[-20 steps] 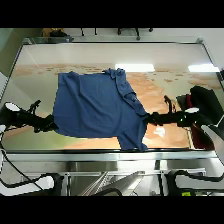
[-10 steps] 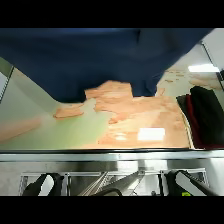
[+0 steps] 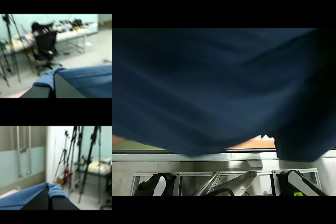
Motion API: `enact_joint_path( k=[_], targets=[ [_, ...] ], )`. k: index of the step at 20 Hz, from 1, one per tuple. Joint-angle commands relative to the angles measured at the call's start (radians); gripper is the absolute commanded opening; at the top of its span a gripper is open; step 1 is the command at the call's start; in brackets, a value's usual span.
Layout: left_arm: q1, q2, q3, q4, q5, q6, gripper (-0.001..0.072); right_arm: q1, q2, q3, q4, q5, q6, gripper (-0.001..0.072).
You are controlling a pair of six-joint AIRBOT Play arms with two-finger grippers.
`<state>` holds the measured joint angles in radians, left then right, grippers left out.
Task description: Fold the shirts.
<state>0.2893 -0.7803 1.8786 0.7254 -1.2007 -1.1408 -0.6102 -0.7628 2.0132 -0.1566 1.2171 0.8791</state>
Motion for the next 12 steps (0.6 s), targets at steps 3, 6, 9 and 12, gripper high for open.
enact_joint_path(
  k=[3,6,9,12],
  targets=[
    [-0.262,-0.199,-0.38,0.119,0.027,0.051,0.0018,0.068,-0.133,-0.351,-0.009,0.154,-0.053,0.0022],
    [-0.297,-0.416,-0.488,0.193,0.114,0.069,0.0018,0.158,-0.26,-0.629,-0.143,0.074,-0.138,0.0022],
    [-0.277,-0.655,-0.488,0.2,0.242,0.123,0.0017,0.224,-0.451,-0.761,-0.143,-0.118,-0.247,0.0022],
    [-0.239,-0.917,-0.295,0.2,0.202,0.125,0.0016,0.28,-0.658,-0.708,-0.055,-0.248,-0.307,0.0021]
  ],
)
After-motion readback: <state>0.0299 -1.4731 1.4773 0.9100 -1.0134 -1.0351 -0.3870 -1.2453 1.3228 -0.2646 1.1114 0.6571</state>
